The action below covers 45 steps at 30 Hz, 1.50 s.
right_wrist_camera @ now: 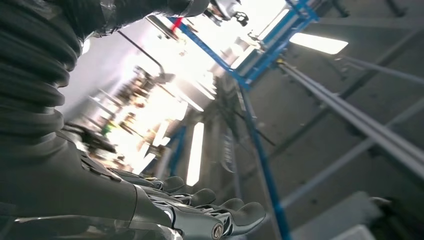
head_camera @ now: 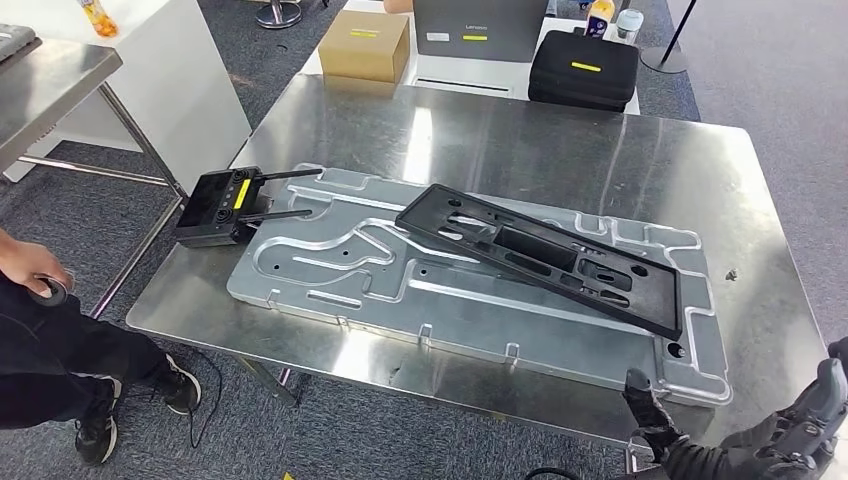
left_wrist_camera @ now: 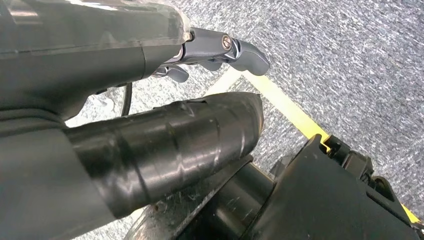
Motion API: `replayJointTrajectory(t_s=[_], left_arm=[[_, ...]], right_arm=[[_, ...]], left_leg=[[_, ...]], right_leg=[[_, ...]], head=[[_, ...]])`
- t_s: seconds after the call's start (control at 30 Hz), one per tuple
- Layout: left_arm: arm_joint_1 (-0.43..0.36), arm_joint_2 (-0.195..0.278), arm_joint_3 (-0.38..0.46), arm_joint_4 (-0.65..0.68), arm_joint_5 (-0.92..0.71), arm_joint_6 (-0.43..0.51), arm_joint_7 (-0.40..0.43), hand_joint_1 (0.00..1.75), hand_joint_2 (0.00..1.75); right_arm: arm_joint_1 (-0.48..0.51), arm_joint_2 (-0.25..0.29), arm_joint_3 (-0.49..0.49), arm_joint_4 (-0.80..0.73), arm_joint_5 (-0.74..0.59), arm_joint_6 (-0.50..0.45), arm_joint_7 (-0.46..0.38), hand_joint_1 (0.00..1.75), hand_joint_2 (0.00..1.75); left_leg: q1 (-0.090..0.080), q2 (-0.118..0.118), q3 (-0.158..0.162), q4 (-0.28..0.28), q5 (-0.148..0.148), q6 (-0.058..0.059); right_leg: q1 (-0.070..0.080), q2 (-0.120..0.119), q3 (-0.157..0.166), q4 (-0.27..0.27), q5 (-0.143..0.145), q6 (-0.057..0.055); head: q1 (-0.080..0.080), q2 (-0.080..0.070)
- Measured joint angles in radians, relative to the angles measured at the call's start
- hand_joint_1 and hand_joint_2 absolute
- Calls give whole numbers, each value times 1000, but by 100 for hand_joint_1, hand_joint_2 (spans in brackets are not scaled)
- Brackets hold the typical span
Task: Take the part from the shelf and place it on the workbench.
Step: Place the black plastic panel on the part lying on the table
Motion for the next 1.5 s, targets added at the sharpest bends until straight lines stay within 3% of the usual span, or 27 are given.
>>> replayJointTrajectory(t_s=[0.17,0.27,0.33,0.4,0.43,0.47,0.5,0.57,0.63,0.73,0.8,0.9,0.97,1.0,1.03,1.07,1.13,1.17,1.27,1.33,1.43,1.47,1.5], left_arm=[[0,-2,-2,0,0,2,3,0,0],[0,-5,-2,0,0,2,3,0,0],[0,-9,-2,0,0,3,3,0,0],[0,-11,-2,0,0,3,3,0,0],[1,-12,-2,0,0,3,3,0,0],[2,-12,-2,0,0,3,3,0,0],[2,-12,-2,0,0,3,3,0,0],[2,-14,-2,0,0,4,4,0,0],[1,-16,-2,0,0,6,7,0,0],[0,-16,-2,0,0,10,13,0,0],[-1,-16,-2,0,0,11,16,0,0],[0,-16,-2,0,0,12,20,0,0],[2,-16,-2,0,0,12,22,0,0],[3,-16,-2,0,0,12,25,0,0],[3,-16,-1,0,1,12,29,0,0],[3,-16,-1,0,1,12,34,0,0],[-1,-15,2,0,2,12,46,0,0],[-3,-14,2,0,2,11,50,0,0],[-5,-13,5,0,3,10,56,0,0],[-6,-12,6,0,3,10,59,0,0],[-8,-12,7,0,3,10,64,0,0],[-8,-12,8,0,4,10,65,0,0],[-8,-11,9,0,4,10,66,0,0]], right_arm=[[24,44,0,0,-8,0,0,0,175],[28,56,0,-2,-9,0,0,0,175],[30,58,0,-4,-10,0,0,0,175],[33,59,0,-4,-11,-1,0,0,175],[35,59,-1,-4,-12,-1,0,0,175],[36,59,-1,-4,-13,-1,0,0,175],[37,59,-1,-4,-15,-1,0,0,175],[37,59,-1,-4,-19,-1,0,0,175],[39,60,-1,-2,-28,-1,0,0,175],[46,65,0,5,-60,0,0,0,175],[47,66,2,11,-87,0,0,0,175],[47,66,4,26,-109,0,0,0,175],[47,66,4,37,-115,0,0,0,175],[47,66,4,42,-117,0,0,0,175],[48,66,4,48,-119,0,0,0,175],[48,66,6,54,-121,0,1,0,175],[47,66,10,65,-127,0,2,0,175],[46,66,11,70,-129,0,2,0,175],[45,66,12,82,-134,0,3,0,175],[45,66,12,88,-135,0,3,0,175],[45,66,12,95,-142,0,3,0,175],[45,66,12,98,-145,0,3,0,175],[45,66,12,100,-150,0,3,0,175]], left_leg=[[-2,0,-6,8,-4,8],[4,3,4,-13,10,22],[10,6,15,-32,22,32],[10,8,15,-34,23,35],[10,8,15,-33,22,34],[10,8,16,-31,21,32],[11,8,18,-29,18,30],[12,6,20,-21,9,21],[9,4,17,-10,-2,8],[9,4,15,-7,-8,-10],[12,4,5,22,-33,-20],[15,4,-66,184,-130,-31],[15,4,-105,274,-162,-34],[15,4,-101,270,-149,-33],[15,4,-79,227,-119,-30],[15,4,-44,160,-80,-25],[11,4,16,33,-29,-16],[8,3,27,4,-20,-13],[5,3,23,-9,-7,2],[8,6,18,-16,7,17],[6,10,-1,-16,22,33],[4,11,-9,-14,26,34],[2,11,-15,-12,29,34]], right_leg=[[-2,0,1,-2,2,9],[-1,0,3,3,-4,19],[0,-1,-28,74,-48,24],[-1,-1,-91,200,-108,28],[-2,-1,-115,245,-119,30],[-3,-1,-124,259,-112,32],[-5,-2,-113,232,-85,33],[-10,-3,-54,104,-16,33],[-8,-2,-14,16,12,24],[-4,1,-13,4,11,3],[-6,-1,-14,-1,15,-10],[-6,-6,-18,-4,18,-20],[-4,-7,-21,-2,19,-21],[-4,-7,-22,-1,19,-21],[-3,-7,-22,0,20,-20],[-3,-7,-22,2,20,-19],[-1,-7,-22,4,24,-13],[0,-7,-23,4,26,-8],[1,-6,-23,0,35,12],[0,-5,-36,29,3,20],[-1,-5,-97,198,-113,26],[-1,-5,-110,249,-135,27],[-1,-5,-107,265,-134,26]], head=[[0,0],[0,0],[1,0],[1,0],[1,0],[1,0],[1,0],[1,0],[1,0],[0,0],[0,0],[0,0],[0,0],[0,0],[0,0],[0,0],[0,0],[0,0],[0,0],[0,0],[1,0],[1,0],[0,0]])
